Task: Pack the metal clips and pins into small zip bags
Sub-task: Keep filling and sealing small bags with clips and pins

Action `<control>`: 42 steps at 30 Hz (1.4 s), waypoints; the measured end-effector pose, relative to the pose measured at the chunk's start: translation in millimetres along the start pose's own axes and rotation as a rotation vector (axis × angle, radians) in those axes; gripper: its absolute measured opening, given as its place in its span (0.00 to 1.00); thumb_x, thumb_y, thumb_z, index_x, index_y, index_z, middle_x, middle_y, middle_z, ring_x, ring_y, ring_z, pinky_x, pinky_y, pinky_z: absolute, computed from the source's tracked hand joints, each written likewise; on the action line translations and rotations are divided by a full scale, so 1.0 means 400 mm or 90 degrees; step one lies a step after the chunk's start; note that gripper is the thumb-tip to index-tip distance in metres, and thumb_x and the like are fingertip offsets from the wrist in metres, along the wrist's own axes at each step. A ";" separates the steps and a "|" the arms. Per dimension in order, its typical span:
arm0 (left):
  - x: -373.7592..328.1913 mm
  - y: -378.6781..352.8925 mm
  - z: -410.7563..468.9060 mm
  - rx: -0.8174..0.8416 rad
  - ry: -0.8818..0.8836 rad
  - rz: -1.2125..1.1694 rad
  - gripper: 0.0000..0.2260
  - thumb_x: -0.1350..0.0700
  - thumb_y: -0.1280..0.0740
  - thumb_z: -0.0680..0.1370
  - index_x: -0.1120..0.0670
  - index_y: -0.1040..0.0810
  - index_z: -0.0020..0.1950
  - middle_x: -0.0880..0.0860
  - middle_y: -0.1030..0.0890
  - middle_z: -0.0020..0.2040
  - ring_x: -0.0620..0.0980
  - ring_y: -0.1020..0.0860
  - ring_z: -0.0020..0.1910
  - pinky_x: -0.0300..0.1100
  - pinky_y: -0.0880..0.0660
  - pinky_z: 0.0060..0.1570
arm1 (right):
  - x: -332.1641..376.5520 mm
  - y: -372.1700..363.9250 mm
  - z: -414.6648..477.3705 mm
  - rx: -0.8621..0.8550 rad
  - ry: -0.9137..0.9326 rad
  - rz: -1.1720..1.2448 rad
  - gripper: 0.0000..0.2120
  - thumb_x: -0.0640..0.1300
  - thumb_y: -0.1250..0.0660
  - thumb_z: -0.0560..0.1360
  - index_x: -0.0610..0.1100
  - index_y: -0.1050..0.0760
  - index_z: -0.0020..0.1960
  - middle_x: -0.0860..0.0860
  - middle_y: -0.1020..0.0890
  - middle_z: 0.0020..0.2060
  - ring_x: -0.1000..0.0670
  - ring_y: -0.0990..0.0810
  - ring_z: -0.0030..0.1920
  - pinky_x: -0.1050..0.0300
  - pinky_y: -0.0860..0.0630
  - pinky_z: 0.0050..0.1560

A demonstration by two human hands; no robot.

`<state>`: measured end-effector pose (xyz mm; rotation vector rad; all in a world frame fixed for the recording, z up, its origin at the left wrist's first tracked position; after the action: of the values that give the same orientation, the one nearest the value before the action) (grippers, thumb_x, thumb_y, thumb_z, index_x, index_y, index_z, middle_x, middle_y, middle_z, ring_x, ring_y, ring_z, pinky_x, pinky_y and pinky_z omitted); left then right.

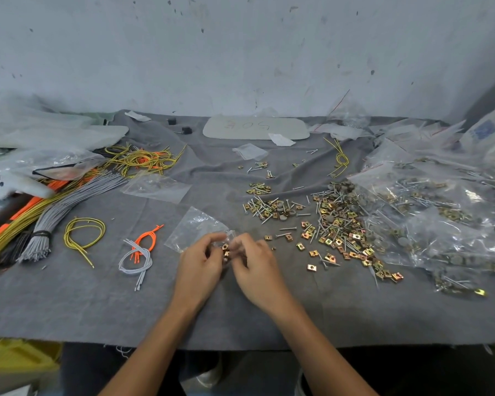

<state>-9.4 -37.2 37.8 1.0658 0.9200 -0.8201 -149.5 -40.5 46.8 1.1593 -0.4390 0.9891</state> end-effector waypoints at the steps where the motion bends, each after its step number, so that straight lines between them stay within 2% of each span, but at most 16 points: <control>1: -0.001 0.000 -0.001 0.000 -0.002 0.004 0.14 0.61 0.38 0.78 0.50 0.17 0.58 0.48 0.15 0.41 0.46 0.17 0.40 0.50 0.19 0.46 | 0.004 -0.008 -0.001 0.021 0.005 -0.021 0.11 0.39 0.39 0.74 0.51 0.26 0.52 0.56 0.18 0.44 0.52 0.26 0.51 0.50 0.25 0.53; 4: -0.001 -0.001 0.000 0.003 -0.004 0.007 0.15 0.57 0.39 0.76 0.50 0.17 0.58 0.48 0.14 0.44 0.47 0.16 0.44 0.53 0.19 0.51 | 0.014 -0.025 -0.002 0.070 0.025 -0.059 0.12 0.38 0.40 0.74 0.51 0.27 0.54 0.56 0.18 0.47 0.50 0.27 0.52 0.50 0.27 0.56; 8: 0.008 0.001 0.006 -0.008 -0.004 0.009 0.14 0.64 0.37 0.80 0.52 0.17 0.59 0.49 0.14 0.49 0.49 0.16 0.49 0.55 0.21 0.55 | 0.019 -0.027 -0.001 0.089 0.041 -0.077 0.11 0.38 0.40 0.75 0.51 0.29 0.54 0.57 0.19 0.50 0.50 0.26 0.54 0.53 0.31 0.56; 11: 0.008 0.000 0.008 -0.009 -0.010 0.021 0.14 0.63 0.37 0.80 0.50 0.17 0.58 0.46 0.15 0.43 0.44 0.19 0.41 0.50 0.21 0.47 | 0.012 0.008 0.004 0.009 -0.005 0.007 0.10 0.38 0.38 0.75 0.49 0.25 0.52 0.55 0.18 0.46 0.51 0.25 0.50 0.52 0.28 0.54; 12: 0.009 0.001 0.008 -0.012 -0.013 0.025 0.14 0.63 0.37 0.80 0.49 0.17 0.57 0.45 0.17 0.40 0.43 0.21 0.38 0.47 0.24 0.44 | 0.003 0.031 0.008 -0.030 -0.012 -0.010 0.09 0.38 0.37 0.75 0.48 0.24 0.52 0.55 0.18 0.45 0.50 0.25 0.49 0.51 0.27 0.53; 14: 0.015 0.001 0.011 -0.017 -0.007 0.019 0.13 0.63 0.36 0.80 0.49 0.16 0.56 0.45 0.17 0.38 0.44 0.22 0.36 0.45 0.26 0.42 | -0.025 0.081 0.022 -0.079 -0.018 -0.138 0.11 0.39 0.35 0.75 0.49 0.22 0.55 0.53 0.18 0.47 0.48 0.25 0.51 0.49 0.28 0.55; 17: 0.022 -0.002 0.014 -0.016 0.005 0.013 0.13 0.63 0.36 0.79 0.48 0.16 0.56 0.42 0.18 0.34 0.45 0.23 0.34 0.44 0.26 0.41 | -0.086 0.134 0.049 -0.040 -0.056 -0.326 0.14 0.43 0.37 0.79 0.52 0.21 0.63 0.50 0.22 0.57 0.46 0.30 0.56 0.51 0.32 0.59; 21: 0.027 -0.003 0.018 -0.011 0.006 0.014 0.14 0.63 0.36 0.79 0.48 0.16 0.57 0.40 0.18 0.35 0.45 0.22 0.34 0.44 0.26 0.41 | -0.108 0.130 0.060 0.027 -0.046 -0.405 0.13 0.49 0.41 0.83 0.55 0.21 0.63 0.50 0.25 0.60 0.45 0.32 0.57 0.52 0.36 0.61; 24: 0.023 -0.004 0.016 -0.012 0.002 0.010 0.14 0.63 0.37 0.79 0.48 0.17 0.56 0.40 0.18 0.34 0.43 0.23 0.33 0.43 0.26 0.40 | -0.101 0.127 0.062 0.013 -0.061 -0.385 0.07 0.48 0.39 0.82 0.52 0.23 0.57 0.50 0.25 0.61 0.44 0.32 0.59 0.52 0.37 0.59; 26: 0.018 -0.005 0.014 -0.012 -0.003 0.007 0.14 0.63 0.37 0.79 0.48 0.17 0.56 0.39 0.19 0.34 0.42 0.24 0.32 0.42 0.27 0.38 | -0.093 0.117 0.058 0.009 -0.061 -0.360 0.04 0.47 0.38 0.82 0.51 0.26 0.55 0.51 0.24 0.57 0.44 0.31 0.58 0.52 0.35 0.58; 30: 0.019 -0.003 0.015 -0.011 -0.007 0.002 0.14 0.63 0.37 0.79 0.49 0.17 0.56 0.42 0.19 0.33 0.44 0.24 0.32 0.44 0.27 0.38 | -0.033 0.079 0.032 -0.010 -0.010 -0.120 0.04 0.42 0.33 0.78 0.48 0.23 0.52 0.54 0.22 0.46 0.49 0.26 0.49 0.52 0.28 0.53; 33: 0.013 -0.006 0.012 -0.002 -0.005 -0.026 0.14 0.60 0.38 0.77 0.48 0.17 0.55 0.42 0.19 0.33 0.41 0.24 0.32 0.36 0.28 0.35 | -0.006 0.027 0.017 0.012 -0.015 -0.026 0.07 0.40 0.31 0.76 0.49 0.22 0.53 0.55 0.18 0.45 0.51 0.21 0.48 0.52 0.23 0.52; 35: 0.010 -0.006 0.010 0.001 0.001 -0.034 0.15 0.56 0.39 0.74 0.46 0.17 0.54 0.43 0.17 0.35 0.40 0.21 0.33 0.34 0.26 0.35 | -0.002 0.005 0.012 0.019 -0.027 -0.013 0.07 0.41 0.31 0.76 0.49 0.24 0.52 0.54 0.17 0.45 0.49 0.19 0.48 0.47 0.22 0.51; 37: 0.013 -0.005 0.012 0.006 0.007 -0.030 0.16 0.55 0.40 0.73 0.48 0.17 0.56 0.46 0.15 0.41 0.43 0.17 0.39 0.41 0.21 0.43 | 0.003 -0.012 0.010 0.053 -0.019 -0.020 0.05 0.43 0.32 0.78 0.49 0.25 0.53 0.53 0.16 0.47 0.47 0.18 0.50 0.45 0.23 0.52; 39: 0.013 -0.004 0.014 0.005 -0.001 -0.018 0.17 0.54 0.40 0.73 0.50 0.17 0.57 0.48 0.14 0.46 0.46 0.17 0.44 0.47 0.20 0.48 | 0.016 -0.015 0.007 0.093 0.011 -0.025 0.07 0.43 0.35 0.79 0.50 0.25 0.56 0.53 0.15 0.50 0.47 0.18 0.53 0.45 0.24 0.55; 42: 0.017 -0.006 0.015 -0.002 -0.004 -0.015 0.16 0.54 0.40 0.74 0.49 0.16 0.56 0.43 0.17 0.38 0.42 0.21 0.37 0.44 0.25 0.41 | -0.004 0.058 0.024 0.039 0.006 -0.078 0.08 0.44 0.35 0.79 0.50 0.23 0.57 0.53 0.15 0.48 0.46 0.19 0.51 0.47 0.24 0.54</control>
<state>-7.5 -44.3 31.9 1.0512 0.9297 -0.8413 -167.9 -48.3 62.2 1.2219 -0.3283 0.9071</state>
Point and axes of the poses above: each hand's wrist, its own z-axis towards the middle knuckle, its own y-axis out of the back of the hand, x = y × z, the point moved 9 cm from there along z, towards the middle knuckle
